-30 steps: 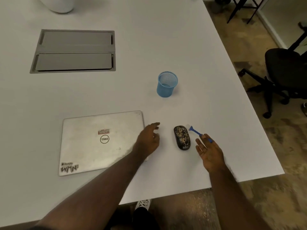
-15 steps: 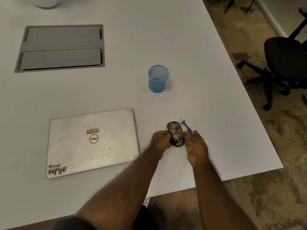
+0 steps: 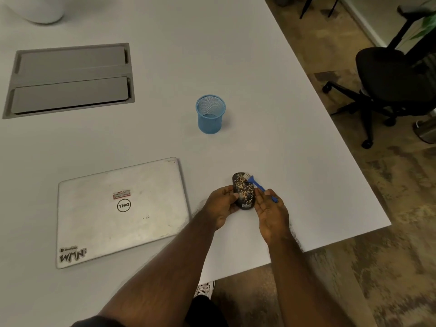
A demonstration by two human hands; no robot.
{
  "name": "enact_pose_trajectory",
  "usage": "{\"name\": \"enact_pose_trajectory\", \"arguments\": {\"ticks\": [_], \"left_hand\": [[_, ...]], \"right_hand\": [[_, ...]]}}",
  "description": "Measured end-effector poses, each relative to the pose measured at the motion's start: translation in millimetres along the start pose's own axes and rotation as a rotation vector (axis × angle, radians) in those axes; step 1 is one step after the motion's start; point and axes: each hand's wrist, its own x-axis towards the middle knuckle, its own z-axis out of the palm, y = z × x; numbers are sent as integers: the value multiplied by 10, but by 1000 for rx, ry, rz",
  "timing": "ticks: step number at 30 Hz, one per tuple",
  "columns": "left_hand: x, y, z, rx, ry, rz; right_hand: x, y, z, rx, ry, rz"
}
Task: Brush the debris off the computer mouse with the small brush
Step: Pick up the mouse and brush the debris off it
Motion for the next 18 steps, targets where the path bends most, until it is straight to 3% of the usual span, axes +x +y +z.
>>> {"name": "enact_pose_trajectory", "arguments": {"ticks": [8,18], "left_hand": [[-327,86,-78,-185,-311,-152],[-1179,222,74,-111,-585,-311]], "right_hand": [[-490,-145,-129,110,-15,10],[-1551,-328,-367,242,-8,-104]]}}
